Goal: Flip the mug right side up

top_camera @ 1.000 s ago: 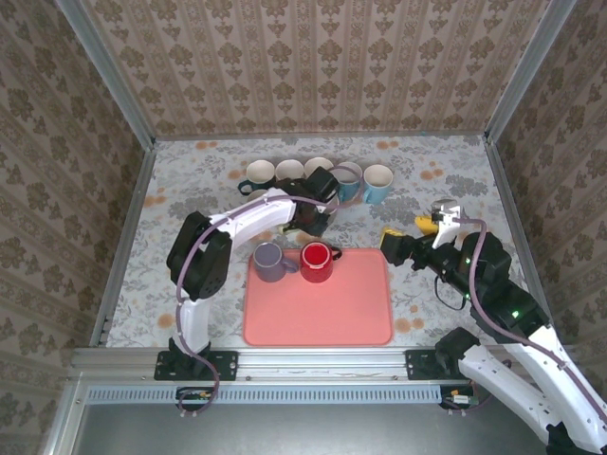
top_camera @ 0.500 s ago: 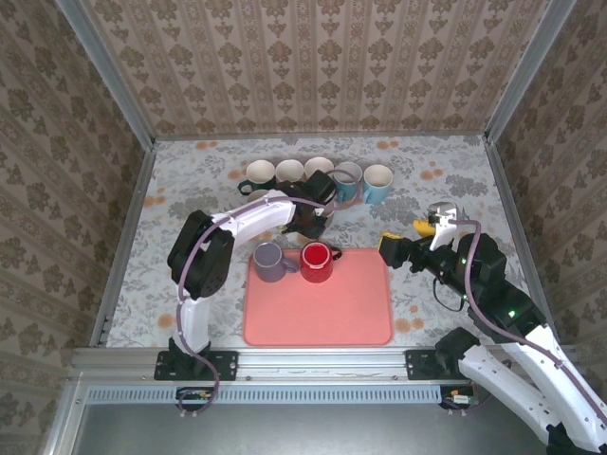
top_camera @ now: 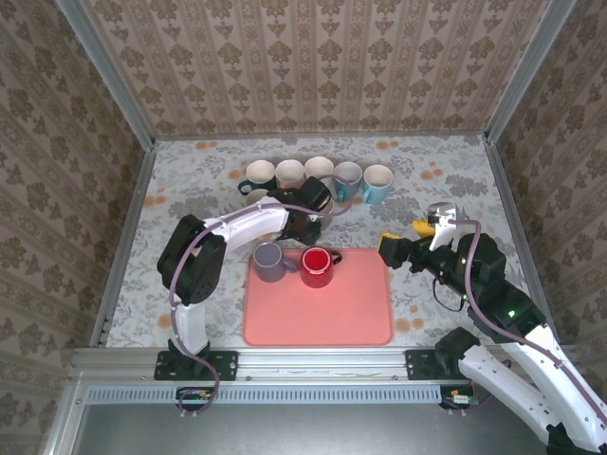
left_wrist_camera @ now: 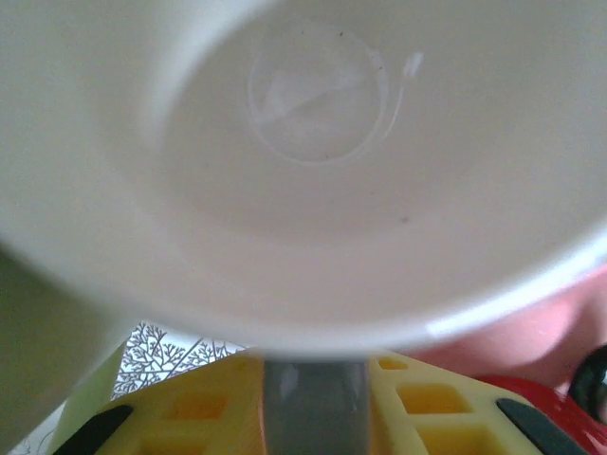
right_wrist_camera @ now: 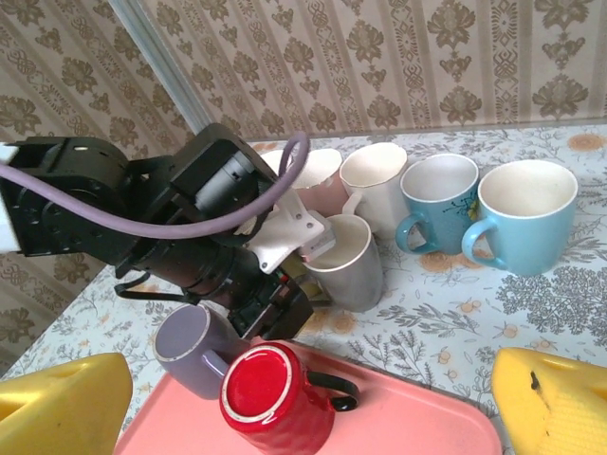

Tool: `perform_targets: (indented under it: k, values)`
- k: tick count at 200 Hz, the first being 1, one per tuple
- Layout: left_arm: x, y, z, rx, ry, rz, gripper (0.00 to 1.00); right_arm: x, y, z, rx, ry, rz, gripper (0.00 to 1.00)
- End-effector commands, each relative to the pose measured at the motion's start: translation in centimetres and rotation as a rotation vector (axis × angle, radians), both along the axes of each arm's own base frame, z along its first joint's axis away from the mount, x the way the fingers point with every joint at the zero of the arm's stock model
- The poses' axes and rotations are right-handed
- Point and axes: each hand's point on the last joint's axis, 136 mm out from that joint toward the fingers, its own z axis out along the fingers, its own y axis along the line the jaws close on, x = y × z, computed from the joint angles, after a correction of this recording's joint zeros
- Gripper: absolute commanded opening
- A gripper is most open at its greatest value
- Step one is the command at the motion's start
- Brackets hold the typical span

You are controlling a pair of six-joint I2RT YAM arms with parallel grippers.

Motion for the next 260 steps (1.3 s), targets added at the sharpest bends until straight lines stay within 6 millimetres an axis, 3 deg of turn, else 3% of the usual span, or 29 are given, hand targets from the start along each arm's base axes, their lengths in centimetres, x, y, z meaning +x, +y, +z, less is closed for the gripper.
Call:
perform_targets:
  k: [1, 56, 83, 107, 159, 179, 222, 260]
  values:
    - [0.3, -0.3, 2.9, -0.074, -0.049, 0.011, 0.30, -0.1, 0.6, -0.2, 0.020, 0.018, 0.025, 0.98]
    - [-0.3, 0.1, 9.0, -0.162, -0.133, -0.025, 0.30, -0.1, 2.4, -1.2, -0.032, 0.046, 0.120, 0.95]
    - [-2.0, 1.0, 12.3, -0.283, -0.145, -0.062, 0.30, -0.2, 5.3, -1.9, -0.080, 0.059, 0.256, 0.92]
    - [-2.6, 3.9, 14.1, -0.341, -0.143, -0.018, 0.31, -0.5, 9.0, -3.0, -0.226, 0.040, 0.389, 0.92]
    - [-2.2, 14.3, 16.3, -0.304, -0.327, 0.213, 0.30, 1.6, 16.5, -8.2, -0.627, 0.104, 0.579, 0.95]
    - [-2.1, 17.2, 16.6, -0.291, -0.412, 0.292, 0.34, 1.7, 19.4, -10.1, -0.738, 0.057, 0.669, 1.00]
    - [-2.4, 18.2, 16.4, -0.332, -0.483, 0.338, 0.36, 3.0, 23.1, -13.1, -0.834, 0.093, 0.780, 1.00]
    - [-2.7, 19.0, 17.8, -0.346, -0.539, 0.361, 0.36, 3.9, 23.9, -15.6, -0.914, 0.254, 0.787, 1.00]
